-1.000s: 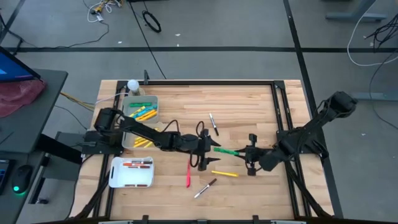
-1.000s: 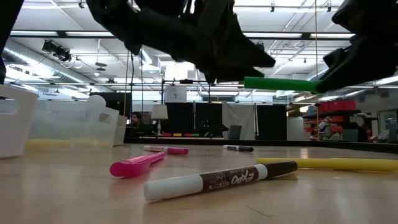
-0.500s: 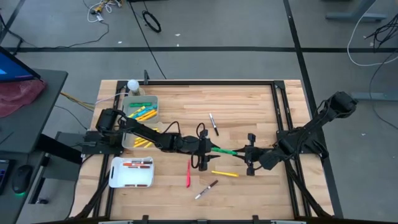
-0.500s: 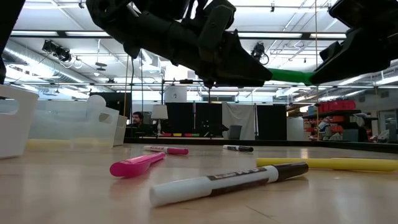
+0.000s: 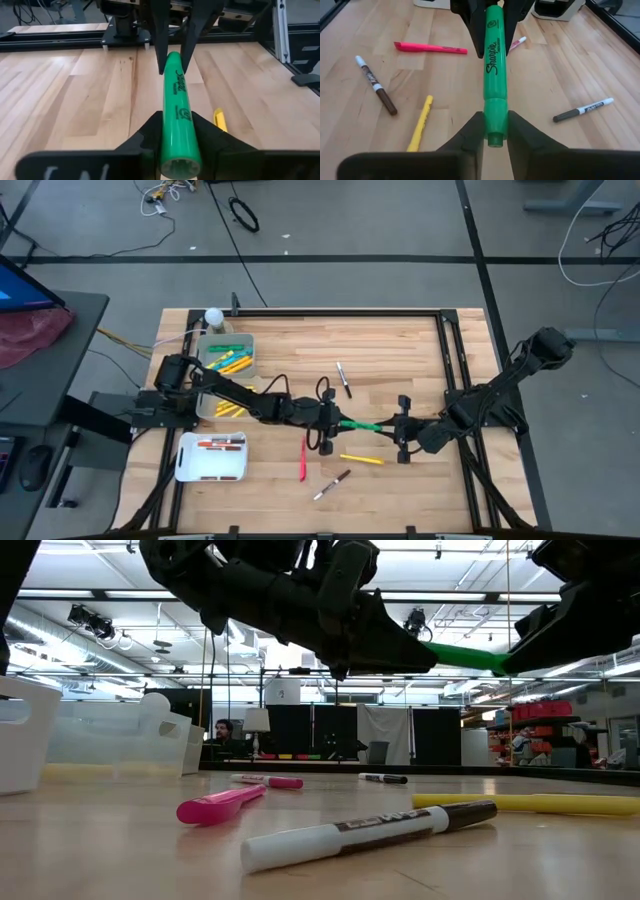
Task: Pick & Place Markers
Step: Put the green highlighter into the gray bin
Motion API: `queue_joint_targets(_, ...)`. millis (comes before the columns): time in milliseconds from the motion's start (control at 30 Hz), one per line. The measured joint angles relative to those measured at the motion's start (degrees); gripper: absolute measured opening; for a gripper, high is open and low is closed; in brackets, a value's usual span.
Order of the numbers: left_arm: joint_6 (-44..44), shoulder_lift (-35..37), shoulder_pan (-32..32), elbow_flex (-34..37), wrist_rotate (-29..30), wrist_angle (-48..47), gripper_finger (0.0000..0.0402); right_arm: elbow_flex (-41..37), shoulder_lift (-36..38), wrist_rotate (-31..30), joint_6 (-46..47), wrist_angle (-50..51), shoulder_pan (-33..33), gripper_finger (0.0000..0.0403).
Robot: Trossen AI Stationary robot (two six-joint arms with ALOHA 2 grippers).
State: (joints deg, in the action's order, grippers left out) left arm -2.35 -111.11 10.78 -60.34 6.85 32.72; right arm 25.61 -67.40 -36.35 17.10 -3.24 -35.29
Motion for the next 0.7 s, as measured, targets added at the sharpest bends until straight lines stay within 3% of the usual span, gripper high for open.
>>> queue_joint_targets(167,-1.1,1.7,0.3,0.0,0.2,-2.2,0.0069,0.0,0.0,-0.2,0.3,-0.3,0.0,0.0112)
queue_joint_targets(267,-1.8,5.4,0.5,0.0,2.3,-10.2,0.0069,0.0,0.0,-0.5,1.3,-0.5,0.0,0.0144)
queue_joint_targets(500,-8.5,19.0,0.8,0.0,17.8,-42.2,0.007,0.0,0.0,-1.2,3.2,-0.5,0.0,0.0172)
queue_joint_targets(700,-22.6,31.6,-1.6,-0.1,29.5,-76.5,0.0071,0.0,0.0,-3.6,1.7,-0.6,0.0,0.0161)
